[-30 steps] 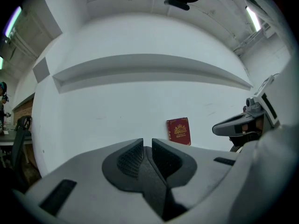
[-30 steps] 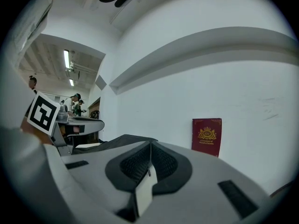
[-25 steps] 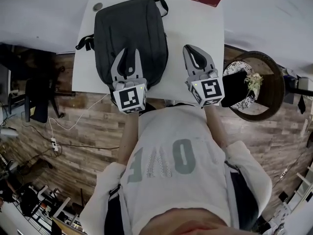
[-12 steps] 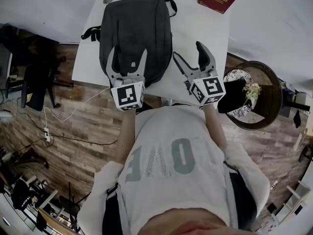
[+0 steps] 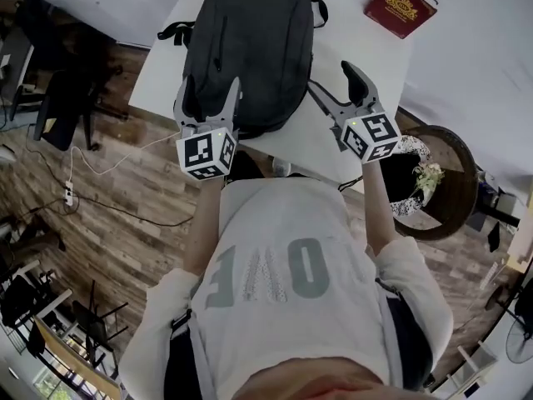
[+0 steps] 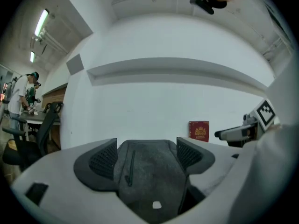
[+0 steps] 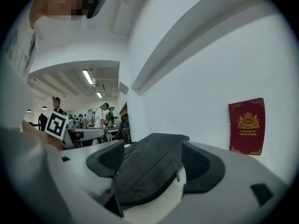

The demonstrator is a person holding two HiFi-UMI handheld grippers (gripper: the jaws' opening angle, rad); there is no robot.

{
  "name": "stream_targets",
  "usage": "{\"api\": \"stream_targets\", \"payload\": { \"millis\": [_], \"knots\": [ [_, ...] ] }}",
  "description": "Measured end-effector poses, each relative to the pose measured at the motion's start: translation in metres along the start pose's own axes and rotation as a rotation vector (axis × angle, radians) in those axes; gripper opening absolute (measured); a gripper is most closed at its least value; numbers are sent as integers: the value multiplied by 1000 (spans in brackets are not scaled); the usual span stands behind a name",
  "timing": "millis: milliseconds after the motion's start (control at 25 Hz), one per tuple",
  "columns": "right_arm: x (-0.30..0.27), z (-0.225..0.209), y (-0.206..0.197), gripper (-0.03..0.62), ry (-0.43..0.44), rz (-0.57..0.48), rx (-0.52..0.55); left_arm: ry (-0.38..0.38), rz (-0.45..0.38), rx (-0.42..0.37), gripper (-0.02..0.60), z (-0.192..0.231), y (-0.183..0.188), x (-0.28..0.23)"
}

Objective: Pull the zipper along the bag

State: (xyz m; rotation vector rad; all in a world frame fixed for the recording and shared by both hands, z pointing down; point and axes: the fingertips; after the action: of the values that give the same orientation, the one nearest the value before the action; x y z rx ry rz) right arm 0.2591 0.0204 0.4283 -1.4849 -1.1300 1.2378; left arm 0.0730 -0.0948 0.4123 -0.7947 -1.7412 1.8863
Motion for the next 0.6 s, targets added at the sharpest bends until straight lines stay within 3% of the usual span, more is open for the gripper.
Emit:
{"api": "stream_targets", "payload": {
  "millis": [160,400,480,600],
  "knots": [
    [-37,-27,12,370,36,38,107,103,114,-7,368,29,-32,17],
    [-116,-42,-17,370,154,246,249,188,262,168,368,36,-101,28],
    [-138,-44,-34,370,197,341,309,186,283,153,367,31,-113,27],
    [-165,-47,-48,369,228,437,397,150,313,59,367,30,-118,20]
  ]
}}
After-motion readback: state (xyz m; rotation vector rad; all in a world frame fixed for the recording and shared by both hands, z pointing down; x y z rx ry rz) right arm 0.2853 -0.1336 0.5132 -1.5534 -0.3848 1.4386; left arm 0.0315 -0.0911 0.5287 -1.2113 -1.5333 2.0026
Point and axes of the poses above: the fingertips, and each gripper's own axes: x backward along the fingers, z to its left, y out of its top, and after that the axes turned 2 degrees about z, right-handed
